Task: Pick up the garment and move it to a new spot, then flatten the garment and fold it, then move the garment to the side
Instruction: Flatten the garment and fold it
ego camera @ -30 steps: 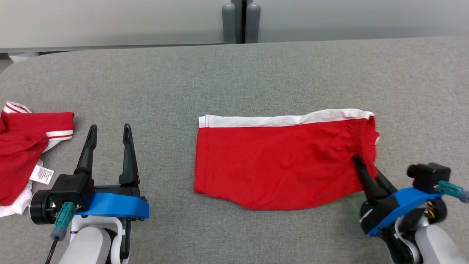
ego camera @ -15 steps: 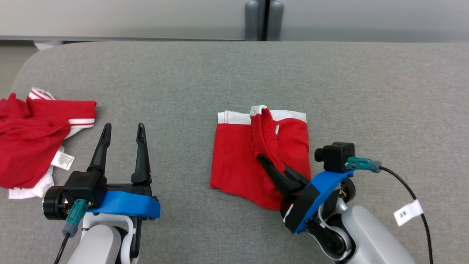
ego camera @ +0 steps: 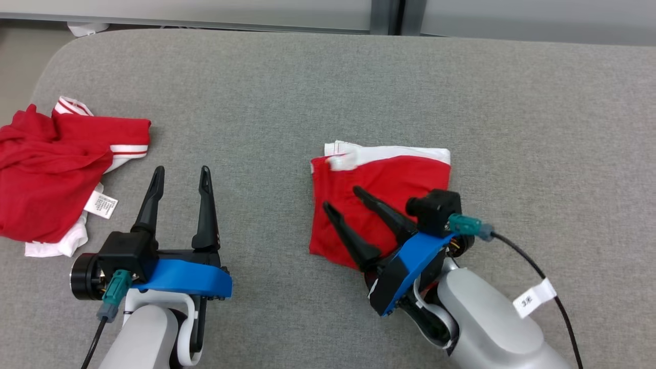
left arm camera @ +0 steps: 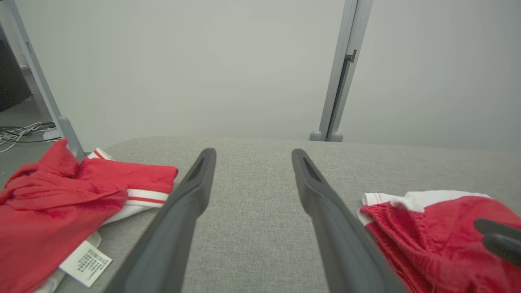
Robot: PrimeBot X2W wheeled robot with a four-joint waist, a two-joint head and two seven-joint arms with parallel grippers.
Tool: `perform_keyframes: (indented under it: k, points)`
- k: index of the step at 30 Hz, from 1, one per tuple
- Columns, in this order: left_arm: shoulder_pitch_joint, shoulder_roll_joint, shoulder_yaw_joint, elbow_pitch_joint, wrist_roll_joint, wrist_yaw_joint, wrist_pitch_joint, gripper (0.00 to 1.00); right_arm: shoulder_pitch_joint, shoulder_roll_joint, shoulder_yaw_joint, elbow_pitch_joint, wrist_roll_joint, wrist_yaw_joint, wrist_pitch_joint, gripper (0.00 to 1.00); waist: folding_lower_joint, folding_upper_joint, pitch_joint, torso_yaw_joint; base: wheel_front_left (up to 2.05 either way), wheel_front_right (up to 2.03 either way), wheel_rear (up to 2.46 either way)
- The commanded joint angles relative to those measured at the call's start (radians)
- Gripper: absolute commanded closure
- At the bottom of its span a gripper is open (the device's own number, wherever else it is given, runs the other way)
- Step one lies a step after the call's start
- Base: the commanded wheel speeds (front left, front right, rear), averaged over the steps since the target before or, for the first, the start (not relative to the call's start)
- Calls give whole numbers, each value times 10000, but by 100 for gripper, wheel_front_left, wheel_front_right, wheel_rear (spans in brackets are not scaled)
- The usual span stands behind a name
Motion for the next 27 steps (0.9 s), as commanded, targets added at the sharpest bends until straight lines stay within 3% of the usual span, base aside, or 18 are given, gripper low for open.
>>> perform_keyframes:
  k: [1, 4, 7, 11, 19, 27]
  points:
    - [-163, 1, 46, 31, 7, -21, -84, 0, -133, -164, 186, 26, -223, 4, -226, 0, -1, 0, -30, -61, 0, 0, 0]
    - [-95, 37, 89, 58, 14, 2, -92, 0, -249, -475, 511, -105, -750, 3, -1005, 0, -1, 0, -108, -221, 0, 0, 0]
    - [13, 84, 121, 38, 38, 55, -91, 0, -191, -797, 123, -398, -1319, 3, -1413, 0, -1, 0, -204, -432, 0, 0, 0]
    - [225, 241, 200, 48, 57, 158, -88, 0, 679, -1248, -1643, -1206, -2083, 3, -1564, 0, -1, 0, -440, -837, 0, 0, 0]
    - [606, 444, 244, 30, -56, 216, -24, 0, 2665, -1373, -4771, -2483, -2923, 3, -1567, 0, -1, 0, -1027, -1321, 0, 0, 0]
    - [1239, 703, 164, 74, -221, 110, 206, 0, 4357, -820, -6401, -3700, -3743, 3, -660, 0, -1, 0, -1829, -1460, 0, 0, 0]
